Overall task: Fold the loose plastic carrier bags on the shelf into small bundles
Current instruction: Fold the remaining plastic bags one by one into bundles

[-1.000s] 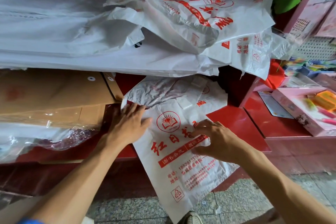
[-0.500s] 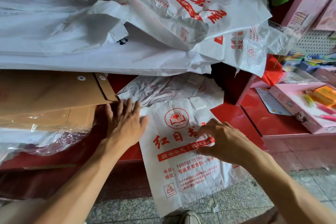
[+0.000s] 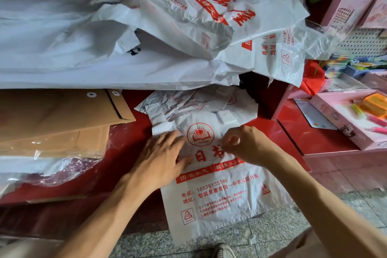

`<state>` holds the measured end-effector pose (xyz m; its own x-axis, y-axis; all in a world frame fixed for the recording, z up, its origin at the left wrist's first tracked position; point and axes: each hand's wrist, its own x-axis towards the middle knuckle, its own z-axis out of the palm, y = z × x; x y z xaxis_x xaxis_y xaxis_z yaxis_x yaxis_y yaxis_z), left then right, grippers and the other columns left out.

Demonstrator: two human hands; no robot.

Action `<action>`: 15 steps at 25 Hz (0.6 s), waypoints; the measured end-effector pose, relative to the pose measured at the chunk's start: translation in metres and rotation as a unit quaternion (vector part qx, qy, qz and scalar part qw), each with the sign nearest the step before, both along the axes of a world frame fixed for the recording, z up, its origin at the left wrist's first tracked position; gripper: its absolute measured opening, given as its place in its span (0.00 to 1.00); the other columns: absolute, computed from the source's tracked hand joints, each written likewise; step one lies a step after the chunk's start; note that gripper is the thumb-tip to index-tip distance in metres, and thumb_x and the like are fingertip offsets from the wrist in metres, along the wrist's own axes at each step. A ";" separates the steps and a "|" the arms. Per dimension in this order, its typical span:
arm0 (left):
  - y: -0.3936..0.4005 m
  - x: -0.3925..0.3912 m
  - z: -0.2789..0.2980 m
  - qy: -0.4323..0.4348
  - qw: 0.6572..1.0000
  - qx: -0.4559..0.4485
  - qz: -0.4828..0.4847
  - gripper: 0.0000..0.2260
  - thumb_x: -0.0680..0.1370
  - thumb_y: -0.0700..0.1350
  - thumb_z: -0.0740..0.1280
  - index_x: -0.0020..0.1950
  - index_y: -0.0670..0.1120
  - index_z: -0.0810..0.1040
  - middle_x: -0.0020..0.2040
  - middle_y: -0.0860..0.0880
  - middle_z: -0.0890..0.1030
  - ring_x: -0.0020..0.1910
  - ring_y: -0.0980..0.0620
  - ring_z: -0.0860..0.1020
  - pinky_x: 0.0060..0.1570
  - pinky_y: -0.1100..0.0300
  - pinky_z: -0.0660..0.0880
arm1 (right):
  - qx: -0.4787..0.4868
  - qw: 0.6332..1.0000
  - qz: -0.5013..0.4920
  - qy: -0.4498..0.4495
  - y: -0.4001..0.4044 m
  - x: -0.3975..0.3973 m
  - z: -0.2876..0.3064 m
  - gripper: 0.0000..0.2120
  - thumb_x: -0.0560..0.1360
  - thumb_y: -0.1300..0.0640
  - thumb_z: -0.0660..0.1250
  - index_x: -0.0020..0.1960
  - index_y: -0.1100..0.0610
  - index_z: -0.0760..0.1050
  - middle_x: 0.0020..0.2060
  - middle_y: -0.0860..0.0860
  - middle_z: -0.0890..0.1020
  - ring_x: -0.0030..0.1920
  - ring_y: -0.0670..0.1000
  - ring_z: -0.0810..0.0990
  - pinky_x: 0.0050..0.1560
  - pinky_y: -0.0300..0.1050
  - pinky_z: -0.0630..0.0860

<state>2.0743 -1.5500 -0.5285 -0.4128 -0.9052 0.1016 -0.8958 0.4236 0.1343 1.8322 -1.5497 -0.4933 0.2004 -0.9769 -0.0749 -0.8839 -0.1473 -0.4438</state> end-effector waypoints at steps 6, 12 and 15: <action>0.005 0.014 0.001 -0.012 0.992 0.122 0.015 0.30 0.80 0.65 0.50 0.80 0.56 0.47 0.80 0.56 0.42 0.78 0.57 0.40 0.76 0.47 0.39 | 0.067 0.967 -0.119 -0.216 -0.056 -0.002 -0.015 0.28 0.73 0.62 0.70 0.71 0.50 0.69 0.63 0.51 0.78 0.52 0.51 0.81 0.47 0.43 0.78; 0.007 0.034 0.005 -0.004 0.988 0.151 -0.010 0.28 0.81 0.62 0.52 0.79 0.58 0.47 0.80 0.58 0.42 0.77 0.60 0.38 0.74 0.42 0.33 | -0.066 0.933 -0.127 -0.330 -0.073 0.019 -0.021 0.42 0.69 0.69 0.69 0.76 0.46 0.59 0.67 0.47 0.70 0.57 0.54 0.78 0.54 0.54 0.79; 0.008 0.040 0.008 -0.003 0.987 0.159 -0.020 0.28 0.81 0.62 0.54 0.79 0.59 0.48 0.80 0.59 0.42 0.77 0.61 0.38 0.74 0.41 0.33 | -0.086 0.917 -0.172 -0.348 -0.080 0.024 -0.023 0.35 0.68 0.68 0.72 0.72 0.52 0.66 0.60 0.50 0.75 0.56 0.55 0.80 0.53 0.52 0.79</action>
